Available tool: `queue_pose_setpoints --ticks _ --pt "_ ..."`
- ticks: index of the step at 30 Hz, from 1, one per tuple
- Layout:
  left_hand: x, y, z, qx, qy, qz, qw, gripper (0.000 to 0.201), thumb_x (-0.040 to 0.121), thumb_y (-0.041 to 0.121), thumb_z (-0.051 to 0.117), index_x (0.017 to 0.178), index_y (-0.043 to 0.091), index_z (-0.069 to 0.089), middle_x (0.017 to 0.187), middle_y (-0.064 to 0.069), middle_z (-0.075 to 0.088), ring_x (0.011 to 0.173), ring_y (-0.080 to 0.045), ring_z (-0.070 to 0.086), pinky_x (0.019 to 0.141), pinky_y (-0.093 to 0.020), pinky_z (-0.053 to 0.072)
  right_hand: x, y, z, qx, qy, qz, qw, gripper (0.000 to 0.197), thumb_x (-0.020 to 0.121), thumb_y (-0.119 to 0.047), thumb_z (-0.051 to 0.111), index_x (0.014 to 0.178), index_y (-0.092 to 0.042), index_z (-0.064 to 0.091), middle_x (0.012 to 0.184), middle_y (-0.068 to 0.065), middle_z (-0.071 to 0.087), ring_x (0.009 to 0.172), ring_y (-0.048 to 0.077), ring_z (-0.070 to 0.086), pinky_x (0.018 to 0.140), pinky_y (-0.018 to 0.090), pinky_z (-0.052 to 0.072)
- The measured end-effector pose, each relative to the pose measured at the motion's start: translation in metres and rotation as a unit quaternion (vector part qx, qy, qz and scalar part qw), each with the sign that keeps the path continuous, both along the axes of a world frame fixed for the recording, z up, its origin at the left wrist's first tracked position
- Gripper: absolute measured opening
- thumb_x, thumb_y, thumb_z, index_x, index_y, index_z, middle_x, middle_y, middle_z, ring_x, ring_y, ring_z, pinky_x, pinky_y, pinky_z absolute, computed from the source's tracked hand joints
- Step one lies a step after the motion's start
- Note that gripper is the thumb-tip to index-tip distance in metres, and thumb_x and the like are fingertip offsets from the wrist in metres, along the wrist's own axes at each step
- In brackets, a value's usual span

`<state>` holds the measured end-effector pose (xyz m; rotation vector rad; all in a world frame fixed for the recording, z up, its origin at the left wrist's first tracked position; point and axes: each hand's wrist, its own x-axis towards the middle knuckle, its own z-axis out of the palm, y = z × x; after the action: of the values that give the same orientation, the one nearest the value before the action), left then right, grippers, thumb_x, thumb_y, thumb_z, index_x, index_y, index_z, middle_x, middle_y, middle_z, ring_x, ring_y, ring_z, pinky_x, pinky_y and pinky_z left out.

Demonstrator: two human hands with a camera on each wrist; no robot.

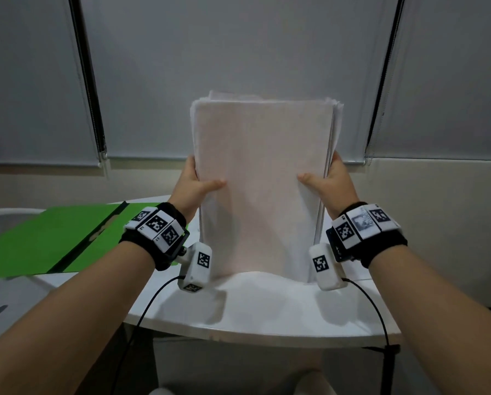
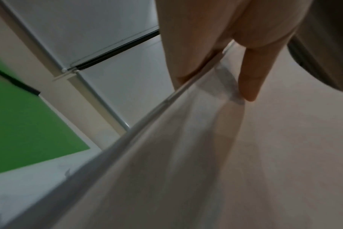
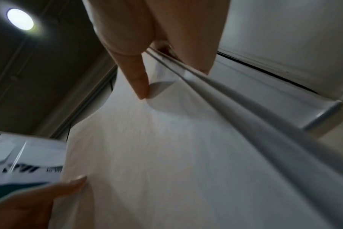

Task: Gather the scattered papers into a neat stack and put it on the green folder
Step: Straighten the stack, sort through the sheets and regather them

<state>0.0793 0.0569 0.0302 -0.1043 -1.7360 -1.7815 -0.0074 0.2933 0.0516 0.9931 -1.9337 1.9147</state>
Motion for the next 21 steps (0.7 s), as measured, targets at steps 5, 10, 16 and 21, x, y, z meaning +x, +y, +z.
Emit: queue_pose_setpoints --ticks 5,10,16,21 --pt "0.005 0.007 0.03 -0.114 0.054 0.081 0.989 0.12 0.055 0.025 0.085 0.146 0.018 0.008 0.147 -0.009 0.035 0.132 -0.022 0.045 0.108 -0.043 0.042 0.003 -0.001 0.02 0.018 0.137 -0.11 0.984 0.097 0.077 -0.008 0.071 0.149 -0.012 0.007 0.155 0.002 0.021 0.13 -0.001 0.021 0.101 -0.005 0.014" --pt "0.013 0.013 0.08 -0.202 0.116 0.177 0.956 0.083 0.072 0.041 0.073 0.142 0.03 0.029 0.144 -0.002 0.036 0.131 -0.021 0.042 0.109 -0.045 0.039 0.002 -0.005 0.05 0.018 0.247 -0.145 0.958 0.076 0.078 -0.014 0.069 0.143 -0.011 0.03 0.138 -0.01 0.034 0.127 0.001 0.029 0.098 -0.007 0.015" --pt "0.013 0.009 0.096 -0.21 0.123 0.208 0.947 0.024 0.062 0.037 0.073 0.077 0.051 0.059 0.112 -0.013 0.063 0.105 -0.034 0.061 0.091 -0.053 0.05 0.0 -0.005 0.058 0.022 0.257 -0.169 0.951 0.05 0.076 -0.021 0.068 0.123 -0.009 0.053 0.115 -0.009 0.05 0.113 0.009 0.047 0.099 0.018 0.033" --pt "0.017 0.007 0.092 -0.146 0.131 0.163 0.967 0.026 0.058 0.036 0.08 0.071 0.031 0.059 0.104 0.001 0.058 0.101 -0.03 0.063 0.088 -0.048 0.054 -0.003 -0.004 0.059 0.024 0.246 -0.17 0.954 0.049 0.077 -0.018 0.068 0.123 -0.011 0.053 0.115 -0.011 0.05 0.113 0.007 0.047 0.1 0.016 0.034"
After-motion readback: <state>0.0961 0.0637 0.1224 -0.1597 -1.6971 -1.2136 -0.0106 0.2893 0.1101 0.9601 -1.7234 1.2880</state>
